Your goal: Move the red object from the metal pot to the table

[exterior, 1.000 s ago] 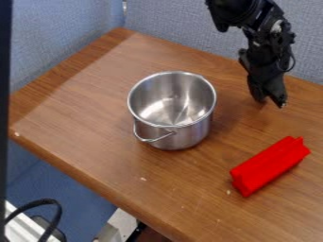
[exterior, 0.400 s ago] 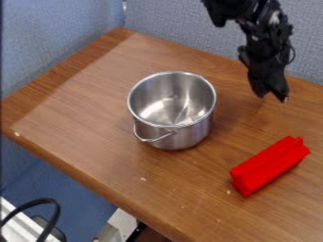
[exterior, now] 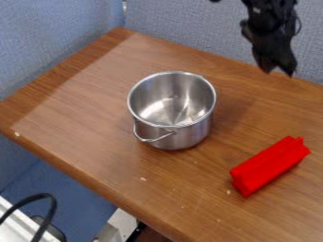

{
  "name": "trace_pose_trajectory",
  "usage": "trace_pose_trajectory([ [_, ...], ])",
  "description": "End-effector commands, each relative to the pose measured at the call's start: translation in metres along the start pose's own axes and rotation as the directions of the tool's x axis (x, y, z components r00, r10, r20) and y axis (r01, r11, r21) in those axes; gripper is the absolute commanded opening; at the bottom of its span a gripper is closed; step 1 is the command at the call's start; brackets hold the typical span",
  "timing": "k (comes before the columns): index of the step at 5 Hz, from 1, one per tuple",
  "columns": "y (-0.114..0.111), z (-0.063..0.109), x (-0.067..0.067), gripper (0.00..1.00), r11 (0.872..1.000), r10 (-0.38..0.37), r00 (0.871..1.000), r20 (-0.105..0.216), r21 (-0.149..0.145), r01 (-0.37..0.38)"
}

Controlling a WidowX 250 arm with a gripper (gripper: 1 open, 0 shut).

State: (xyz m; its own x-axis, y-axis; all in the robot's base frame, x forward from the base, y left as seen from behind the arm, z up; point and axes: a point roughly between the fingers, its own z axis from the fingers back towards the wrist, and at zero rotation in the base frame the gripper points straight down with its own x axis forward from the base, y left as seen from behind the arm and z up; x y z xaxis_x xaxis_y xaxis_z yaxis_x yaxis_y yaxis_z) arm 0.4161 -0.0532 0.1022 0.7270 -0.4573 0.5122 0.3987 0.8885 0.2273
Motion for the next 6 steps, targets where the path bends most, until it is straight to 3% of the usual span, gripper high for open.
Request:
trace_pose_trajectory([
  [1, 0.014, 0.039, 0.013, 0.00, 0.999, 0.016, 0.996, 0.085, 0.043, -0.019],
  [3, -0.019, 0.047, -0.006, 0.00, 0.999, -0.031, 0.999, 0.011, -0.011, 0.031],
  [4, -0.038, 0.041, -0.015, 0.00, 0.994, -0.105, 0.994, -0.024, -0.041, 0.104],
  [5, -0.066, 0.026, -0.022, 0.00, 0.974, -0.223, 0.974, -0.046, -0.055, 0.220],
  [6, -0.095, 0.010, -0.032, 0.00, 0.956, -0.280, 0.957, -0.069, -0.113, 0.271],
])
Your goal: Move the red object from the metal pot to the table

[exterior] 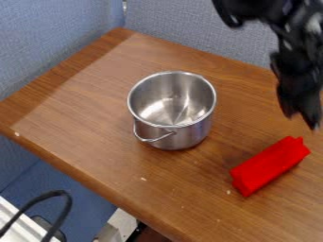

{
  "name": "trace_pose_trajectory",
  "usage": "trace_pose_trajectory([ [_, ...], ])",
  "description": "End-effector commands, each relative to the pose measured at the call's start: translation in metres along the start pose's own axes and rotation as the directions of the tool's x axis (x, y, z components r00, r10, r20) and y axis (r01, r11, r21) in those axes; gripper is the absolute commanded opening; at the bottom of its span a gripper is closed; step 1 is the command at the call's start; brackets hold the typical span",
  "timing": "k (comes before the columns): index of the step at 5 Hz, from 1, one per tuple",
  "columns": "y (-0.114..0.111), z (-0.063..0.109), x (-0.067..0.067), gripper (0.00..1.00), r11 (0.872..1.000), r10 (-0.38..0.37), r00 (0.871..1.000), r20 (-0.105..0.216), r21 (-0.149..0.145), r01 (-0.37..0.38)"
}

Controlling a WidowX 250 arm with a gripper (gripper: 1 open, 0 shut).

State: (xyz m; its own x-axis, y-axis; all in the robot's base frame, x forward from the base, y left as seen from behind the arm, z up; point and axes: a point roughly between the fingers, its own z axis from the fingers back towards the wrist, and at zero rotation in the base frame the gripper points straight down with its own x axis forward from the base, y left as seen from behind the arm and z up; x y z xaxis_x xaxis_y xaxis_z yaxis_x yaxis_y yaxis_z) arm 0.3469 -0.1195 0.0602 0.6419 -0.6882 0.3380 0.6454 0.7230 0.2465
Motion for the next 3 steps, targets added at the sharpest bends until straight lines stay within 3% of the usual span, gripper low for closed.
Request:
trace_pose_trajectory([
  [1, -0.009, 0.004, 0.003, 0.00, 0.995, 0.076, 0.997, 0.018, 0.062, -0.077],
  [2, -0.015, -0.006, -0.004, 0.00, 0.980, 0.172, 0.984, -0.035, 0.102, -0.168],
  [3, 0.012, 0.002, 0.000, 0.00, 0.946, 0.276, 0.961, -0.025, 0.184, -0.267],
])
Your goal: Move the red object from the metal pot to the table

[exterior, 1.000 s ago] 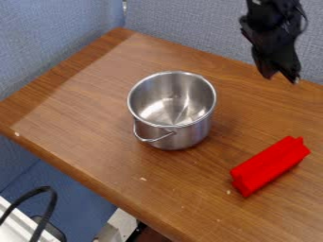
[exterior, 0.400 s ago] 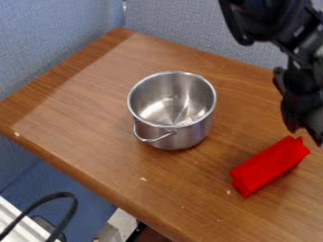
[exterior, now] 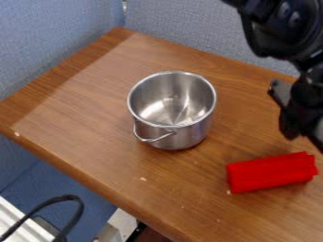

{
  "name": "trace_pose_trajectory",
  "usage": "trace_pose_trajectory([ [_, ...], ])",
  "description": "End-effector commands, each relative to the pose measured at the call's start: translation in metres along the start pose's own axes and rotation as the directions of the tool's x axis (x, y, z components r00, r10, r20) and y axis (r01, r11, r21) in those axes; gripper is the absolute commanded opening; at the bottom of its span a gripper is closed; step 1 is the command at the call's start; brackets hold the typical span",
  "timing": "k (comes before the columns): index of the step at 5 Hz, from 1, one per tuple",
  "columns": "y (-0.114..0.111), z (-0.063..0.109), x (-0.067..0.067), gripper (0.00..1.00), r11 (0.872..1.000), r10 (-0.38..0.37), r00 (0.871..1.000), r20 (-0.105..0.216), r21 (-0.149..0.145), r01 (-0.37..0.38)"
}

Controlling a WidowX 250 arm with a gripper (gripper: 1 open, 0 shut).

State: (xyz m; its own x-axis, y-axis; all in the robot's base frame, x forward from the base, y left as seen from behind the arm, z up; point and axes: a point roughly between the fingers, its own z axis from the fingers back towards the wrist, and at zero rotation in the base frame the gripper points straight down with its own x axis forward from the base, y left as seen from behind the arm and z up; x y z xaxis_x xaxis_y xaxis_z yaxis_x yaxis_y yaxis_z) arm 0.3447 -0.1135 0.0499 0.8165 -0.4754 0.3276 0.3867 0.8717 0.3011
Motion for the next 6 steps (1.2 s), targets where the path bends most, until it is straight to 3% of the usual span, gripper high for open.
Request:
trace_pose_trajectory([
  [1, 0.038, 0.016, 0.025, 0.00, 0.992, 0.087, 0.996, 0.013, 0.092, -0.088],
  [2, 0.051, 0.023, 0.027, 1.00, 0.986, 0.121, 0.992, 0.021, 0.118, -0.122],
  [3, 0.041, 0.027, 0.017, 0.00, 0.985, 0.124, 0.991, 0.044, 0.113, -0.128],
  [4, 0.042, 0.033, 0.019, 0.00, 0.987, 0.107, 0.992, 0.073, 0.111, -0.114],
  [6, 0.020, 0.043, -0.005, 0.00, 0.993, 0.089, 0.990, 0.109, 0.072, -0.097],
])
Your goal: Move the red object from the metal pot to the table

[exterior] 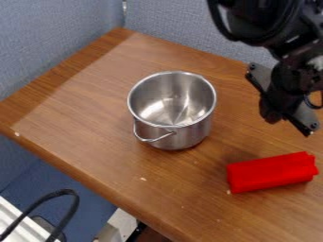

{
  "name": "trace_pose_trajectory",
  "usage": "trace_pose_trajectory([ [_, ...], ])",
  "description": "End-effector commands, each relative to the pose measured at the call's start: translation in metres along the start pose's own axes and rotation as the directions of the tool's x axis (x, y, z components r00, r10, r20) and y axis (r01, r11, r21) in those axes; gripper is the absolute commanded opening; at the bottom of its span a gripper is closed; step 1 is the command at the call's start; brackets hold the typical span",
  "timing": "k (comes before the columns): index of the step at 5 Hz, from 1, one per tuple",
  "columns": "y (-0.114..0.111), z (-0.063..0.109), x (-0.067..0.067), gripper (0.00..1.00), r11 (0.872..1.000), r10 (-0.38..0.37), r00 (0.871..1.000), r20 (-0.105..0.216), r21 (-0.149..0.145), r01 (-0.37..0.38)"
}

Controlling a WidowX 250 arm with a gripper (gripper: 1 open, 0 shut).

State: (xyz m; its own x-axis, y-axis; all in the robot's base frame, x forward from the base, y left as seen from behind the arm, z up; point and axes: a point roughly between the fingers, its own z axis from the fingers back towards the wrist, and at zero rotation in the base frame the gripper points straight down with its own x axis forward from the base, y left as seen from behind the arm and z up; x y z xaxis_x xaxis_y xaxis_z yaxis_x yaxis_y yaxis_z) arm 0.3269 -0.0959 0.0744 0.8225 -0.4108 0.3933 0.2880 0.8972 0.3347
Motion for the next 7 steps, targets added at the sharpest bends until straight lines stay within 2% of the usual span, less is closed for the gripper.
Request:
trace_pose_trajectory([
  [1, -0.007, 0.010, 0.003, 0.00, 1.000, -0.006, 0.998, 0.063, -0.010, 0.007],
  [2, -0.011, 0.005, 0.002, 0.00, 1.000, -0.008, 0.998, 0.062, -0.011, 0.009],
  [3, -0.008, -0.001, -0.001, 0.00, 1.000, -0.016, 0.998, 0.055, -0.002, 0.017],
  [5, -0.004, -0.005, 0.003, 0.00, 0.999, -0.021, 0.998, 0.052, 0.032, 0.019],
  [7, -0.006, -0.012, 0.000, 0.00, 0.999, -0.029, 0.999, 0.035, 0.043, 0.027],
])
